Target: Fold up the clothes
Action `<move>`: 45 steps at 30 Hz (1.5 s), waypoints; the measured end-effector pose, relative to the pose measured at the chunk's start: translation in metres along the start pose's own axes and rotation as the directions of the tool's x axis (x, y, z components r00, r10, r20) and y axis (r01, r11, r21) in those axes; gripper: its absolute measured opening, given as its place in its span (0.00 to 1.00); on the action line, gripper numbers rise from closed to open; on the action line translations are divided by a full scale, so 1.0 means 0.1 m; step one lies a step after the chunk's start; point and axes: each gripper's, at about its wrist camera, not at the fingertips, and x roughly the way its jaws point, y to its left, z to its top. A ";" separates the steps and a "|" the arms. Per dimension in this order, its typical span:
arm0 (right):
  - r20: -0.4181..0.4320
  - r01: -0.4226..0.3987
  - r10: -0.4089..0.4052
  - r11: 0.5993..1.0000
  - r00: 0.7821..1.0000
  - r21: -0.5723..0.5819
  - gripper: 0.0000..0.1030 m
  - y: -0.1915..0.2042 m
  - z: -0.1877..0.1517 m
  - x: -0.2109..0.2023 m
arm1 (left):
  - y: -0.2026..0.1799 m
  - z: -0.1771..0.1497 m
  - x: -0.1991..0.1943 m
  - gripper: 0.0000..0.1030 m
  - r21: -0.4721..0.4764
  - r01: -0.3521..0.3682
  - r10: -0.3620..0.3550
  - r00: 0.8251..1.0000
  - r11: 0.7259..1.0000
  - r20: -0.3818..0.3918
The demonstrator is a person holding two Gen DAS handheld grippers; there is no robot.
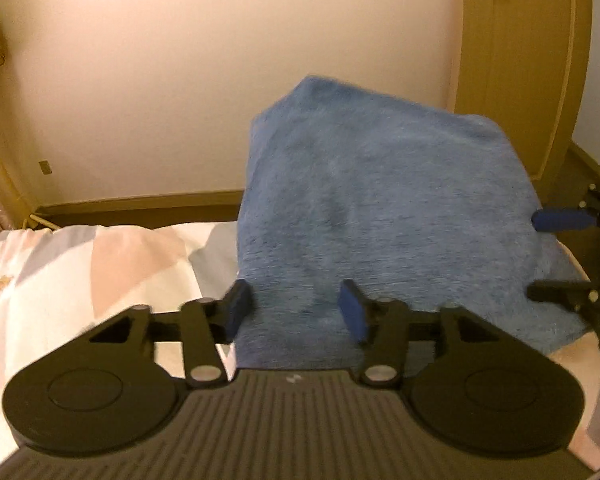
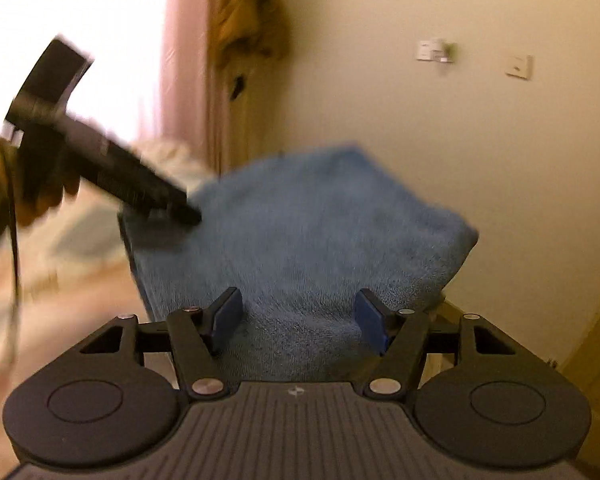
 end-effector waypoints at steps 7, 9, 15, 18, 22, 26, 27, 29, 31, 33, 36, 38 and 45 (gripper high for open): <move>-0.024 0.003 -0.003 1.000 1.000 0.007 0.67 -0.01 0.09 -0.05 | 0.16 0.02 0.04 0.57 -0.095 0.018 -0.015 0.999 0.995 0.036; -0.022 -0.002 0.003 1.000 1.000 0.024 0.67 -0.06 0.14 -0.14 | 0.12 0.14 -0.06 0.48 -0.093 0.012 -0.008 0.999 0.996 0.038; 0.043 -0.004 -0.003 0.987 0.999 0.163 0.58 -0.32 0.39 -0.24 | -0.02 0.67 -0.36 0.12 0.022 -0.030 0.027 0.993 0.999 0.111; 0.033 0.056 -0.065 0.972 0.997 0.226 0.58 -0.45 0.57 -0.10 | -0.13 0.93 -0.19 0.15 0.070 -0.017 0.008 0.992 0.997 0.127; -0.010 0.110 -0.111 0.961 0.994 0.255 0.50 -0.61 0.64 0.21 | -0.11 1.04 0.38 0.16 0.031 -0.011 0.009 0.999 0.999 0.047; -0.112 0.119 -0.101 0.979 0.989 0.165 0.47 -0.55 0.55 0.50 | -0.06 0.93 0.81 0.17 -0.001 -0.045 0.045 0.999 0.999 -0.031; -0.126 0.112 -0.091 0.979 0.988 0.169 0.47 -0.54 0.52 0.52 | -0.06 0.90 0.87 0.17 0.000 -0.050 0.050 0.998 0.999 -0.045; -0.137 0.106 -0.081 0.977 0.987 0.185 0.47 -0.55 0.50 0.53 | -0.05 0.85 0.91 0.17 -0.013 -0.042 0.042 0.998 0.999 -0.049; -0.136 0.103 -0.078 0.976 0.988 0.190 0.47 -0.55 0.50 0.50 | -0.03 0.85 0.86 0.17 -0.017 -0.043 0.043 0.998 0.999 -0.037; -0.124 0.105 -0.081 0.975 0.989 0.196 0.47 -0.55 0.49 0.44 | -0.01 0.83 0.70 0.17 -0.021 -0.061 0.061 0.998 0.998 -0.016; -0.083 0.047 -0.030 0.977 0.996 0.209 0.47 -0.51 0.49 0.18 | 0.00 0.78 0.37 0.16 -0.019 -0.102 0.102 0.995 0.995 -0.007; -0.065 -0.002 0.016 0.979 0.998 0.202 0.47 -0.43 0.49 -0.05 | -0.04 0.71 0.06 0.16 -0.031 -0.105 0.105 0.994 0.994 0.008; -0.146 -0.115 0.124 0.991 0.982 0.066 0.47 0.12 0.23 -0.47 | -0.28 0.28 -0.28 0.17 -0.057 -0.092 0.089 0.995 0.994 -0.049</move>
